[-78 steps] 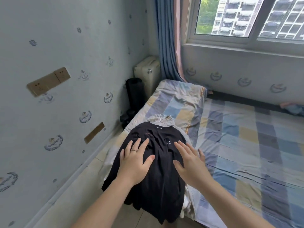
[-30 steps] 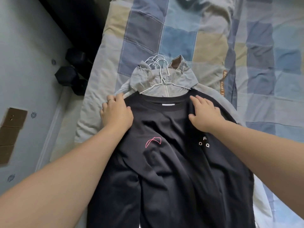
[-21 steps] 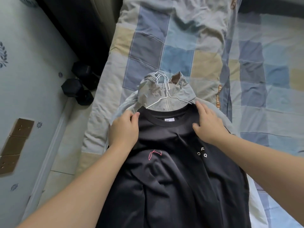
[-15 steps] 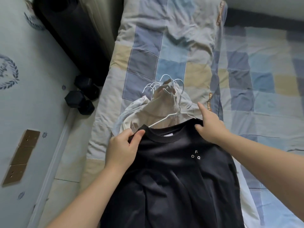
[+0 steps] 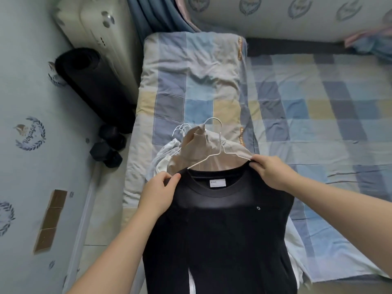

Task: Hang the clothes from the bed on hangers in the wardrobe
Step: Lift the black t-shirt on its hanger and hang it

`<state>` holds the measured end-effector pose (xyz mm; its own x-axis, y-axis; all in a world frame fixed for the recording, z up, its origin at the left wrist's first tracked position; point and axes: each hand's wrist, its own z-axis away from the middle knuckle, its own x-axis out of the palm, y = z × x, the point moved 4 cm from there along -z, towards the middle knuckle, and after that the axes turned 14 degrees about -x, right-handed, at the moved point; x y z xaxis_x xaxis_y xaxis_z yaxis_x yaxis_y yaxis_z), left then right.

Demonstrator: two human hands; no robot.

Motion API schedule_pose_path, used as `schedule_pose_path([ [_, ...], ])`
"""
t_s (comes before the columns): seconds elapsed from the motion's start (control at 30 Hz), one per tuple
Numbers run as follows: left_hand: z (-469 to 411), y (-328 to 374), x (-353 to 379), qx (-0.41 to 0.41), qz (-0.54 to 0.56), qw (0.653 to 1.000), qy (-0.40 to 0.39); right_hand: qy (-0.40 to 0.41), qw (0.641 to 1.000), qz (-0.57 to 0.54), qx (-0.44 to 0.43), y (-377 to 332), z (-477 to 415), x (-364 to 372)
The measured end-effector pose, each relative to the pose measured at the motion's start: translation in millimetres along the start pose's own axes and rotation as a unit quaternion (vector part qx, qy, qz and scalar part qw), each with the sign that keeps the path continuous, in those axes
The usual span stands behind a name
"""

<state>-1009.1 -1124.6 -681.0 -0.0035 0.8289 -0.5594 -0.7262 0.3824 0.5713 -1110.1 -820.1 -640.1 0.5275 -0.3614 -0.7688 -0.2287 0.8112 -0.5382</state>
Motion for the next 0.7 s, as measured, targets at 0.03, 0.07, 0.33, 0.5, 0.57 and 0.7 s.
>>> schedule_pose_path([
  [0.03, -3.6, 2.6, 5.1, -0.005, -0.009, 1.000, -0.011, 0.001, 1.000, -0.004, 0.007, 1.1, 5.9, -2.5],
  [0.07, -7.3, 6.3, 11.0, -0.007, -0.024, 0.999, -0.025, 0.000, 1.000, -0.003, 0.013, 2.6, 11.5, -3.7],
  [0.33, -20.0, 25.3, 58.1, 0.039, -0.139, 0.988, -0.062, 0.041, 0.996, -0.036, 0.068, 30.7, 46.7, 0.2],
  [0.5, -21.7, 51.8, 87.7, 0.053, -0.173, 0.980, -0.083, 0.078, 0.988, -0.070, 0.114, 47.3, 72.4, -5.8],
  [0.57, -18.6, 61.5, 96.7, 0.063, -0.174, 0.979, -0.086, 0.097, 0.985, -0.079, 0.117, 51.9, 83.9, -12.3],
  [0.7, 2.9, 69.1, 96.3, 0.087, -0.162, 0.980, -0.081, 0.112, 0.981, -0.125, 0.096, 49.0, 109.8, -26.4],
])
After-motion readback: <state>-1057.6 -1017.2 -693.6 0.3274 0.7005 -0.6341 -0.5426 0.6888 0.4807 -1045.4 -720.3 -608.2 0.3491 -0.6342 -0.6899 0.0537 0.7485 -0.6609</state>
